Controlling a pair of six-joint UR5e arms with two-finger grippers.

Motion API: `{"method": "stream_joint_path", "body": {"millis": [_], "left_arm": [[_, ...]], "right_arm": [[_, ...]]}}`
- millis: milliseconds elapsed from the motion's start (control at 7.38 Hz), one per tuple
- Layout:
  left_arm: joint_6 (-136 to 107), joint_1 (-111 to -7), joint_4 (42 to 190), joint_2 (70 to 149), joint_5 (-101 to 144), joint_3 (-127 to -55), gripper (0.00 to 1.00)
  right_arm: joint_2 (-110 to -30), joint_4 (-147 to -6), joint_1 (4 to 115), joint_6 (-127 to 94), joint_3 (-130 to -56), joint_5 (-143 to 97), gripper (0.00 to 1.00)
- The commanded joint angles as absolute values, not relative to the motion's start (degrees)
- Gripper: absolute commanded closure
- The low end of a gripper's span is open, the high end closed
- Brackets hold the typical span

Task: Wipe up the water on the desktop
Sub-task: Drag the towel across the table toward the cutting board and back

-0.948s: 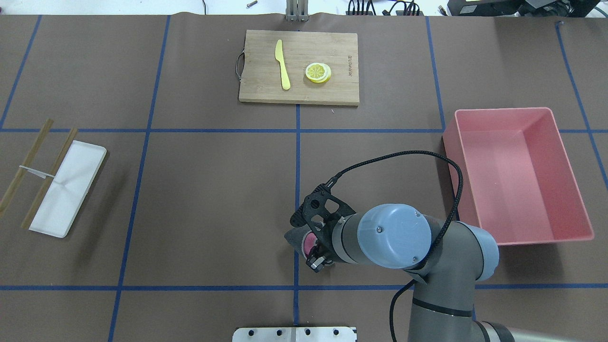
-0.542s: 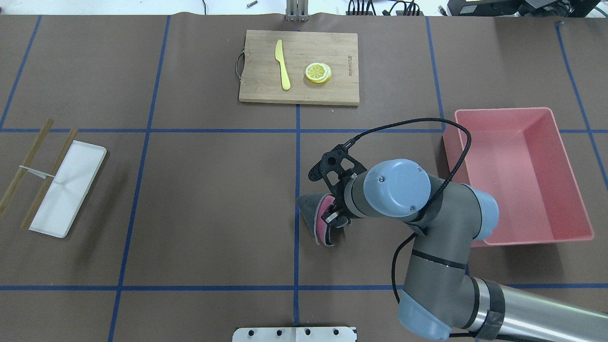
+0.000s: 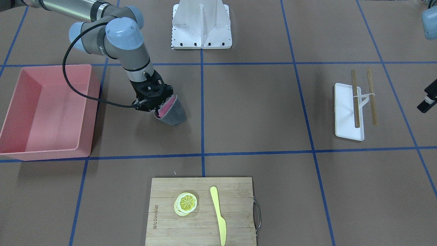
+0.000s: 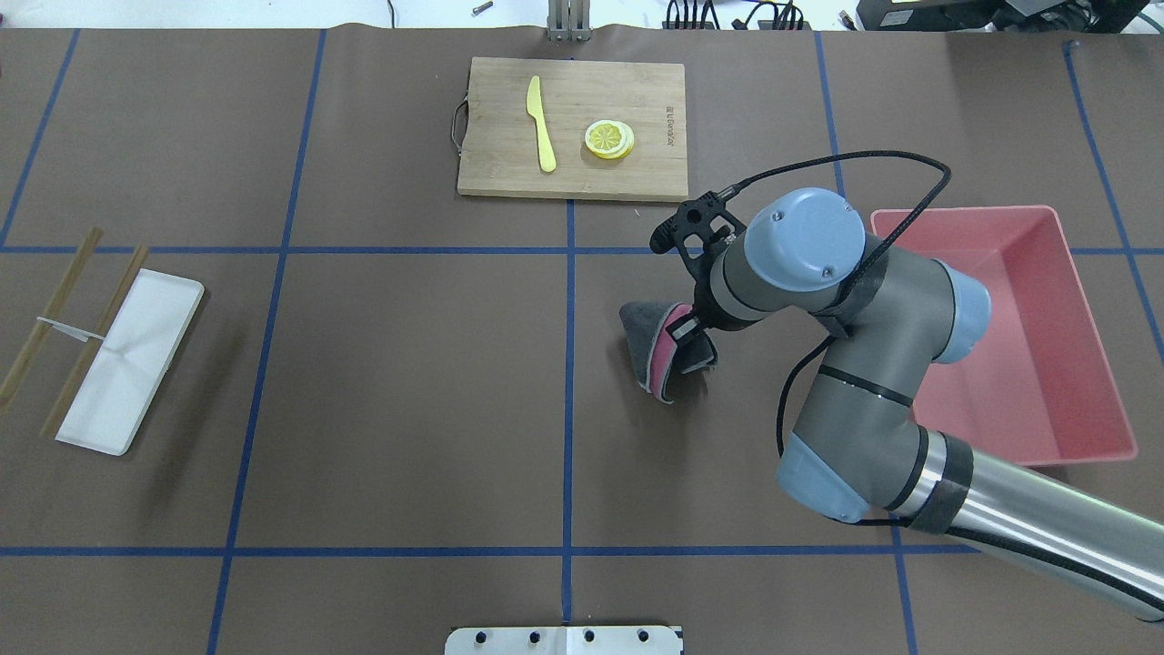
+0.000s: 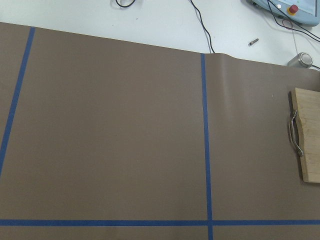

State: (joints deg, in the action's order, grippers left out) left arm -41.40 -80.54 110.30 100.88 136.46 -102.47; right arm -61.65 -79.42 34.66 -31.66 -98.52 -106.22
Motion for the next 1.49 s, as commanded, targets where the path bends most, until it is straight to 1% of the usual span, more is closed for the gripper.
{"method": "stream_joint_path", "body": {"millis": [0,271,406,677,812,1083,1354], "left_arm": [[-41.31,-80.86,110.30,100.20,136.32,-101.61,0.02],[-39.91,-81.39,110.39,97.92,132.57,-100.64,0.02],[-35.29,-82.34,110.30,96.69,132.54,-99.42,0.02],[-23.08,-84.89,110.30,91.43,132.71,-97.22,0.02],[-21.03,-85.08,110.30,89.58,132.63,-97.29,0.02],[-20.31,-85.17,110.30,88.16,132.28,-96.86,0.02],[-17.07,-86.83,110.30,88.33,132.36,-94.32,0.02]], "right_arm": [[-61.61,-79.54,40.75,-29.20,-95.81,-110.64,1.00],[-61.61,-79.72,44.90,-28.48,-93.52,-113.11,1.00],[-61.61,-79.72,45.52,-28.39,-92.47,-113.12,1.00],[-61.35,-79.98,46.05,-27.95,-91.76,-112.85,1.00],[-60.83,-80.07,45.79,-27.95,-91.24,-112.68,1.00],[-60.29,-79.63,41.07,-28.47,-91.31,-112.50,1.00],[-60.55,-80.06,37.55,-28.56,-93.15,-112.67,1.00]]}}
